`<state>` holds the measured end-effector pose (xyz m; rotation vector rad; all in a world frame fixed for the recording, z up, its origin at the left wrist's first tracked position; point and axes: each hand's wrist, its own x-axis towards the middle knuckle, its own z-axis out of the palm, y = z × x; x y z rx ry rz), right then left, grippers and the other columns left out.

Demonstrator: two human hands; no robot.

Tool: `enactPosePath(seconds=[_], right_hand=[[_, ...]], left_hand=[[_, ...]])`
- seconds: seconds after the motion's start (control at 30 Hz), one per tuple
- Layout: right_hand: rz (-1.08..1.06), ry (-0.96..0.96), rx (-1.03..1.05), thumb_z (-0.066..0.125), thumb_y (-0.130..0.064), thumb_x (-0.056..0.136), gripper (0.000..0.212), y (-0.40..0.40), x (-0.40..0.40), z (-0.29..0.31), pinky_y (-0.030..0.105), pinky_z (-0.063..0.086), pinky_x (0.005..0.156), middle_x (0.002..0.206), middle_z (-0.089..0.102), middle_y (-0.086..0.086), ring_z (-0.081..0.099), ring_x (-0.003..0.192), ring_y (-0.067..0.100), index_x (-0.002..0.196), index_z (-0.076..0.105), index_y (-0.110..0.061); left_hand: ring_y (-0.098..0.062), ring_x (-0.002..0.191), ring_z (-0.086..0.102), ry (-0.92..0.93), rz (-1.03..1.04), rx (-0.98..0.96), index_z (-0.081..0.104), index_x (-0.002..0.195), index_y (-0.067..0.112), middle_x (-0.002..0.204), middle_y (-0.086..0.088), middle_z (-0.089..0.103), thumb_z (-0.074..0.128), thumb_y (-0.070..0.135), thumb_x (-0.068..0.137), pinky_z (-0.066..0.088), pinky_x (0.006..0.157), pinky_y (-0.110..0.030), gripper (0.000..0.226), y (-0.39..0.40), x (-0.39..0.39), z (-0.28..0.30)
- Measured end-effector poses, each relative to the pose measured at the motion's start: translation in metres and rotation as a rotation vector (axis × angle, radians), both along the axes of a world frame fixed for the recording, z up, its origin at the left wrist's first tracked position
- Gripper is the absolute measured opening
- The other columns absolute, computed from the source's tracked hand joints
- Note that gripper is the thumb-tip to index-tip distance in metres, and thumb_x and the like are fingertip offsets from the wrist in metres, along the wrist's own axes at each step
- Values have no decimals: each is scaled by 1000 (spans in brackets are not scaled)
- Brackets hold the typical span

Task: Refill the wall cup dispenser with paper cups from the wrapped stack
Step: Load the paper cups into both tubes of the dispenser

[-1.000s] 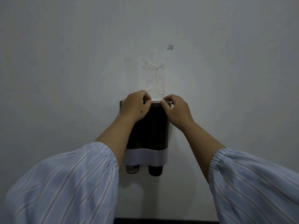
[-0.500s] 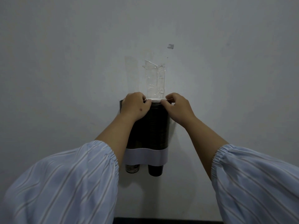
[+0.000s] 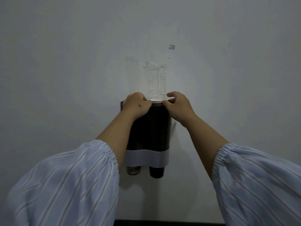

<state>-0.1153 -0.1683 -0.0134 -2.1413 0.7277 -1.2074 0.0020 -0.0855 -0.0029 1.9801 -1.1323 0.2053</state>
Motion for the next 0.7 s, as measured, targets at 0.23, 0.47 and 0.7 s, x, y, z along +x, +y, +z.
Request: enactPosePath(seconds=[0.23, 0.47, 0.7], right_hand=[[27, -116, 35, 54, -13, 89, 40, 0, -1, 1, 37, 46, 102, 126, 58, 12, 56, 111, 22, 129, 51, -9], [100, -233, 3, 55, -5, 89, 45, 9, -4, 12, 20, 43, 92, 132, 52, 8, 50, 104, 9, 133, 46, -9], [142, -172, -4, 54, -3, 90, 53, 13, -4, 14, 24, 47, 86, 138, 49, 7, 53, 100, 12, 139, 38, -12]], left_hand=[[-32, 85, 67, 232, -164, -190, 74, 79, 11, 85, -15, 73, 45, 25, 60, 54, 88, -42, 37, 7, -5, 4], [-22, 89, 64, 380, -319, -332, 60, 119, 16, 89, -5, 66, 52, 4, 82, 52, 87, -34, 40, 6, -9, 10], [-22, 95, 59, 332, -296, -228, 44, 130, 13, 107, -9, 61, 56, 13, 85, 47, 89, -34, 46, 7, -6, 8]])
